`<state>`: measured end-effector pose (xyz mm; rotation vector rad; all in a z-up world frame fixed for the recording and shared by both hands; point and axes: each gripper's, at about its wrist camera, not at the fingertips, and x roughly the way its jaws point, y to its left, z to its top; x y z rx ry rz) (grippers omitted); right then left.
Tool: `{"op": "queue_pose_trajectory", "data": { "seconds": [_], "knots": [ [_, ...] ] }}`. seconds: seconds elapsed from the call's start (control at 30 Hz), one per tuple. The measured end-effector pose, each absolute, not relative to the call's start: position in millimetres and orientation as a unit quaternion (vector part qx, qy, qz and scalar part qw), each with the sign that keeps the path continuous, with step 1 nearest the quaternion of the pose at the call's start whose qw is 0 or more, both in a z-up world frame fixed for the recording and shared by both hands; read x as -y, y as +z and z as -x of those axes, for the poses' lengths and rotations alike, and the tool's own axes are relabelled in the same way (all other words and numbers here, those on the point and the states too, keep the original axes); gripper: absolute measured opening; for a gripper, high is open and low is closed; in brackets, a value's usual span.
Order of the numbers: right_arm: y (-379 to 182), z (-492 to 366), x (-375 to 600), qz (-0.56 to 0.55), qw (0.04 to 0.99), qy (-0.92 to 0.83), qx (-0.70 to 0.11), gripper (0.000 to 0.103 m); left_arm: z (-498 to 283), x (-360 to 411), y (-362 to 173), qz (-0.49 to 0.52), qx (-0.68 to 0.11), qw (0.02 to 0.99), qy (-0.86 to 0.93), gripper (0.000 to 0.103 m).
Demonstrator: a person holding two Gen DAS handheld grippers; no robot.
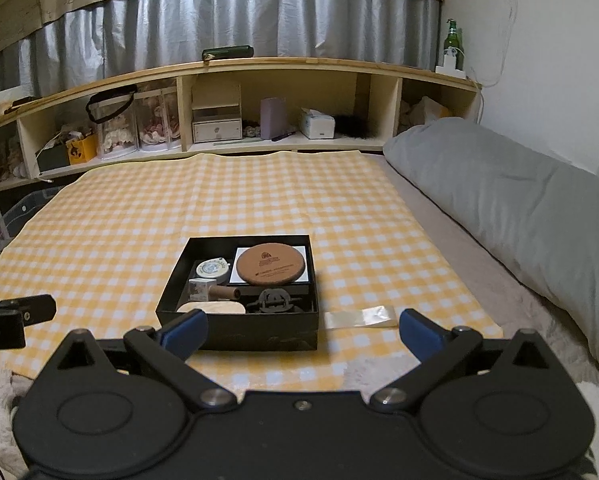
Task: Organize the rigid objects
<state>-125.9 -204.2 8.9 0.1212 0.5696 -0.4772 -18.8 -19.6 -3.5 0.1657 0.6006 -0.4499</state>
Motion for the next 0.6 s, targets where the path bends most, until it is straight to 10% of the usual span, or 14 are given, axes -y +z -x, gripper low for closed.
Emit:
{"op": "queue_pose_trajectory", "data": {
  "seconds": [0.6],
  "knots": [
    [8.1, 126.5, 203.0, -0.056, 0.929, -0.235, -0.280, 0.103, 21.0, 21.2, -4.4, -0.083, -0.292, 0.926, -0.222, 0.103]
  ]
}}
